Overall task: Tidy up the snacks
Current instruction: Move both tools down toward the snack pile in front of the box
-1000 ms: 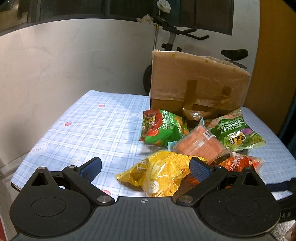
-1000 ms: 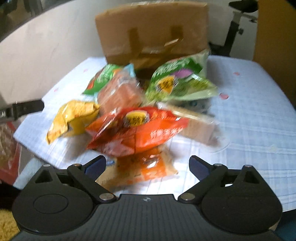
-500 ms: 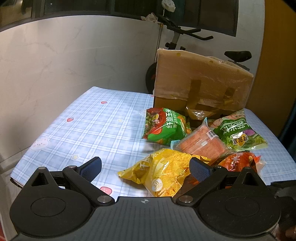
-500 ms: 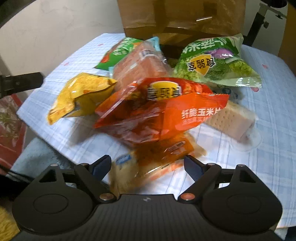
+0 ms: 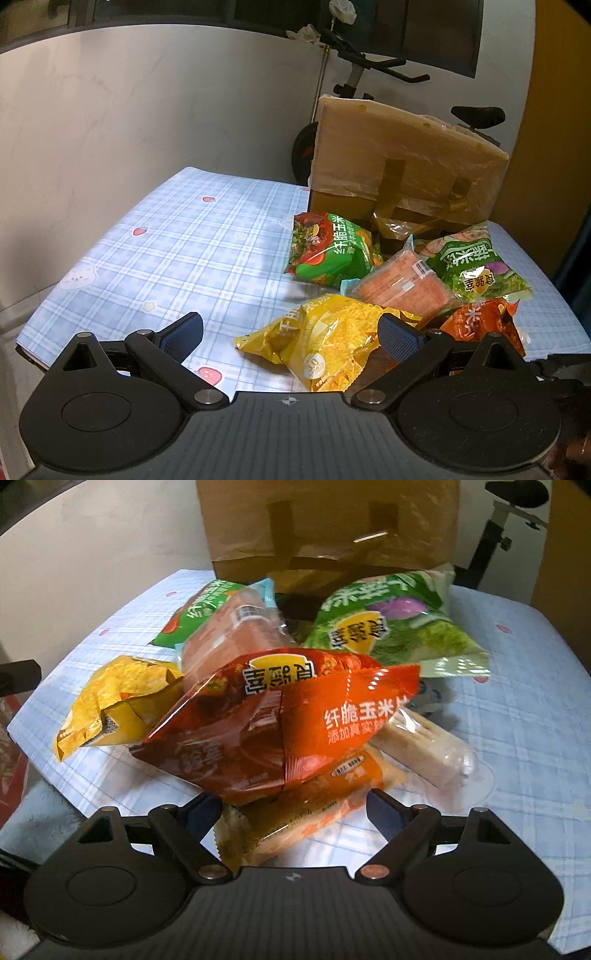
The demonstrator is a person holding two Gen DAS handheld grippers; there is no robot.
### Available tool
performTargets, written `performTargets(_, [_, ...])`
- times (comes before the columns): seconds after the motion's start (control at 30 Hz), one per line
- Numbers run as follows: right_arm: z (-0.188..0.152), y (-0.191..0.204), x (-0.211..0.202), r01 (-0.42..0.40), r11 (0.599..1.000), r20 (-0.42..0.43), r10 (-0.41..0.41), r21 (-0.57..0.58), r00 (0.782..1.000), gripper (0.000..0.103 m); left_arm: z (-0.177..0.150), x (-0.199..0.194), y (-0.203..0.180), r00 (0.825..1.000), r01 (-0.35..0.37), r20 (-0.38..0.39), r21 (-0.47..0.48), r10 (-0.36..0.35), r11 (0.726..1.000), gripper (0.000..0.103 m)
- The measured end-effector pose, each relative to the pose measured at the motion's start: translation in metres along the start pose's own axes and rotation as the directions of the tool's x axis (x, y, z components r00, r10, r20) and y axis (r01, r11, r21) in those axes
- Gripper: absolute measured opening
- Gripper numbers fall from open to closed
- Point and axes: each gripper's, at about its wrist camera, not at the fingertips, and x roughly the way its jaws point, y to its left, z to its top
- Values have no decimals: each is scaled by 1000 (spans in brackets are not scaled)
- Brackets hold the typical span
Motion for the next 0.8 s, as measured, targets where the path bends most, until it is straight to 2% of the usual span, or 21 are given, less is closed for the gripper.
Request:
performTargets(0.17, [-4,-5,-8,-3,1000,-6,3,26,1000,87,-1,1,-2,1000,9,-5,3,-9,1000,101])
performTargets(0.57, [1,14,7,38,998,1,-38,-59,999,92,-2,3,0,1000,9,-8,-4,-9,1000,101])
performTargets(0.8, [-8,-7,-7,40,999,-25,-40,-4,999,92,-2,4,0,1000,17,-8,-10,-17,1000,101])
